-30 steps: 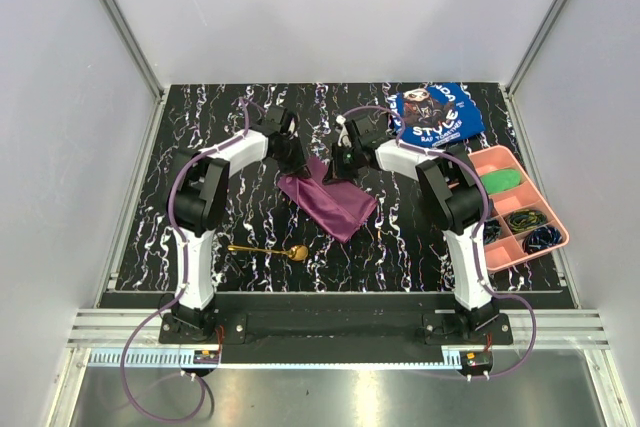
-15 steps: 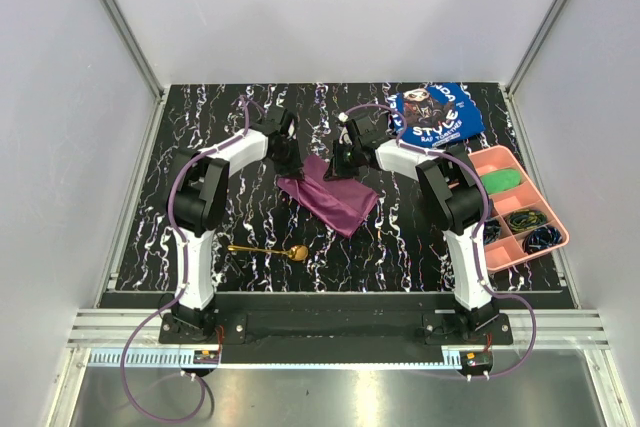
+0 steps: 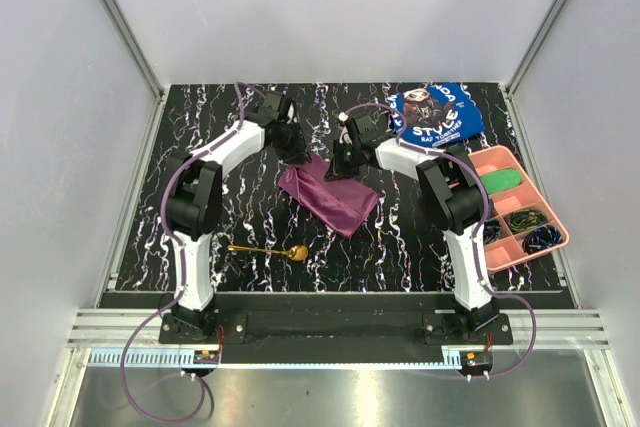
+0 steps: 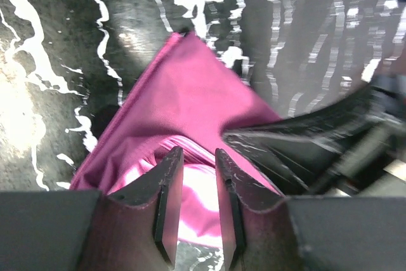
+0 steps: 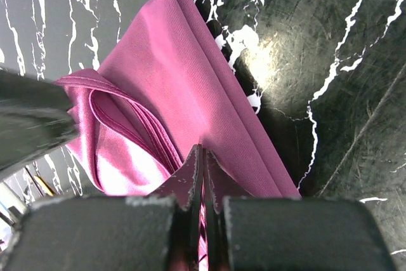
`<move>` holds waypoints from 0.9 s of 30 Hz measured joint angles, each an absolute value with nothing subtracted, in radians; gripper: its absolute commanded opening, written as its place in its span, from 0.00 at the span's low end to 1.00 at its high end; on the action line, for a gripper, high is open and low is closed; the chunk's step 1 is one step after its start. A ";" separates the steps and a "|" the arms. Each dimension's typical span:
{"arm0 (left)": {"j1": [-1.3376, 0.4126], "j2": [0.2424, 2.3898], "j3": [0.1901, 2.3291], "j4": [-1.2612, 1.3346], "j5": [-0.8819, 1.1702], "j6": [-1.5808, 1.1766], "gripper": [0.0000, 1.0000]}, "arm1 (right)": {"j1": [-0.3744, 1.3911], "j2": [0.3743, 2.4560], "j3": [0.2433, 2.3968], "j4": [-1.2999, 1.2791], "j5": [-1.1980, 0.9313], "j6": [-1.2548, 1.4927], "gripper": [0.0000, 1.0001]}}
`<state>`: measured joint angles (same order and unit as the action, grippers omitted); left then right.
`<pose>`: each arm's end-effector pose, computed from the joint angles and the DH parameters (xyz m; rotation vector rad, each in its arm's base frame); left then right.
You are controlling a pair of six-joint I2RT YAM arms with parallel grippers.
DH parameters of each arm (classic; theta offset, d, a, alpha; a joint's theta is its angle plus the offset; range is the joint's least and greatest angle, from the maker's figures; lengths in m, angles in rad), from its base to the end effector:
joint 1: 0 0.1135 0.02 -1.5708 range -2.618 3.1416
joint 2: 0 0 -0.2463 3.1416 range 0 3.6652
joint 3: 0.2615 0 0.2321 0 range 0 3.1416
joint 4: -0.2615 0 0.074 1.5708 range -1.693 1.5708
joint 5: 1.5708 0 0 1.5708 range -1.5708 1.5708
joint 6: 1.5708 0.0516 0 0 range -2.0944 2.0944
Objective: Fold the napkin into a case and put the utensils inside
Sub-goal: Fold the upper triangle-folded napkin at the center of the board.
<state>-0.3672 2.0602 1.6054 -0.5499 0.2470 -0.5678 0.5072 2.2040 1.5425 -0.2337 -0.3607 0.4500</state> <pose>0.3969 -0.1662 0.1816 -0.1716 2.6684 -0.6464 0.3897 0.2374 0.1262 -0.2388 2.5730 0.8345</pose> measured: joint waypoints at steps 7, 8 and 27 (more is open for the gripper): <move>-0.355 1.944 1.488 -0.502 0.279 -0.590 0.10 | 0.507 2.201 1.552 -0.273 -0.362 0.446 0.03; -0.350 1.932 1.467 -0.500 0.280 -0.593 0.08 | 0.507 2.196 1.552 -0.281 -0.364 0.445 0.03; -0.283 1.937 1.420 -0.502 0.280 -0.571 0.31 | 0.598 2.195 1.565 -0.164 -0.520 0.529 0.00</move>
